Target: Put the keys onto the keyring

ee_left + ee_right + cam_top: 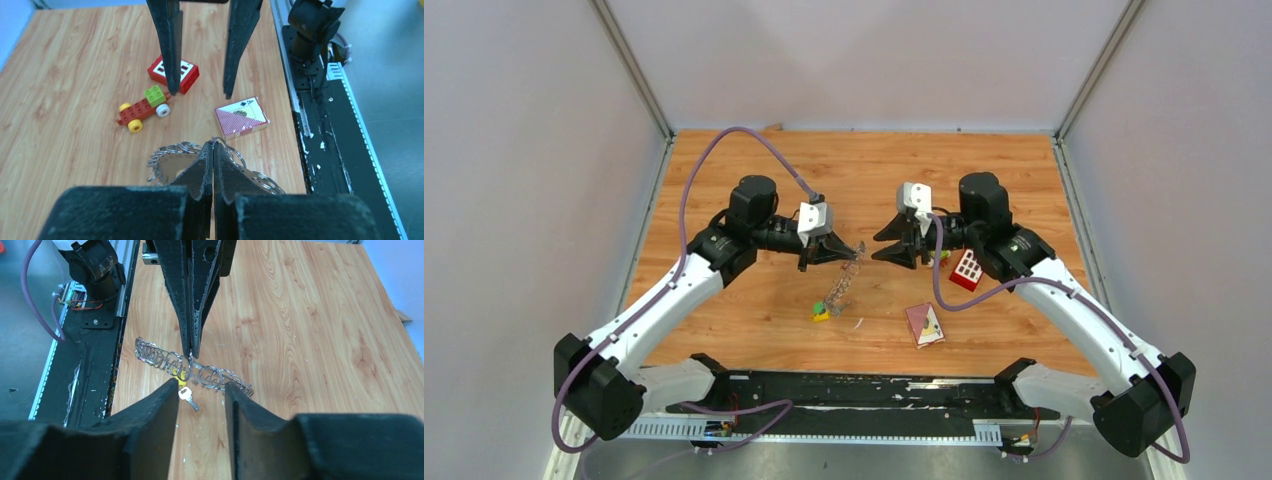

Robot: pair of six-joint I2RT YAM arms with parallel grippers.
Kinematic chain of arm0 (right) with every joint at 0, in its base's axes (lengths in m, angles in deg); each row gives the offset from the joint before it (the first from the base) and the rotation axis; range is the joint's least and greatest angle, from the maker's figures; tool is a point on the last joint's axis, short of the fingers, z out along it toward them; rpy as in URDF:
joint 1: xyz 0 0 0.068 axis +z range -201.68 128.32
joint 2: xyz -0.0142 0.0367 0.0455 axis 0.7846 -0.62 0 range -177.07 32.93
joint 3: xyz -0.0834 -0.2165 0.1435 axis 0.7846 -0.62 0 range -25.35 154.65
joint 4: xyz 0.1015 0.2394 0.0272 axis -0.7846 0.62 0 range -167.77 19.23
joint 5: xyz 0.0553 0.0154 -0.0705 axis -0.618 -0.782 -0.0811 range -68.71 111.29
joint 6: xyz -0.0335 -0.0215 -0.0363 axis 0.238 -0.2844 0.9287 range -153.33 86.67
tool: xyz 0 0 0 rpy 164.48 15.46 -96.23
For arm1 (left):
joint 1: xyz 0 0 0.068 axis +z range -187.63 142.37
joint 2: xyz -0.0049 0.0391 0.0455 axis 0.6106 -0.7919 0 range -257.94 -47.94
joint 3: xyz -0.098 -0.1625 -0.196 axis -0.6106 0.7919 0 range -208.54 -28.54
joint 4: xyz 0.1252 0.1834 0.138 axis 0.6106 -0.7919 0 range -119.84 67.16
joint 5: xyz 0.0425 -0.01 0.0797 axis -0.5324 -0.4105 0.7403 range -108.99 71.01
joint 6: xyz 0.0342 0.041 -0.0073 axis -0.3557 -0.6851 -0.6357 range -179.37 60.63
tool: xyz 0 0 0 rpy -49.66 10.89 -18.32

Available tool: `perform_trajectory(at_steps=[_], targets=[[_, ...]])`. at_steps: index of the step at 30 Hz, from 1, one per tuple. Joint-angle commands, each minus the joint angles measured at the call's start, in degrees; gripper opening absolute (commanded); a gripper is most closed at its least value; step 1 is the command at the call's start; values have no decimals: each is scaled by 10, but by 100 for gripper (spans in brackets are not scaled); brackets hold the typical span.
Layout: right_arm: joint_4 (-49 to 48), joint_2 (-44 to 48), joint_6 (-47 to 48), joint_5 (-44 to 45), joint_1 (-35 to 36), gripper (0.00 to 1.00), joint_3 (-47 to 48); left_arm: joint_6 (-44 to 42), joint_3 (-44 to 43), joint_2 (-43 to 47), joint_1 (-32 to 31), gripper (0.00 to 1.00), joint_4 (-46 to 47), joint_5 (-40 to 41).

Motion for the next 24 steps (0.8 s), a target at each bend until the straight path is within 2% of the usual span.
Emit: perform_trajectory(at_steps=[1,7,11,24], targets=[[-13,11,22,-6,7,35,-8,54,6,12,-13,0,107,-41],[-13,5,29,-6,17,29,-14,159,57,18,-15,0,261,-44],[-10,11,38,-6,19,24,-16,177,73,24,-15,0,292,-45],[-7,6,73,32,47,23,-29,240,95,27,-15,0,365,-38]])
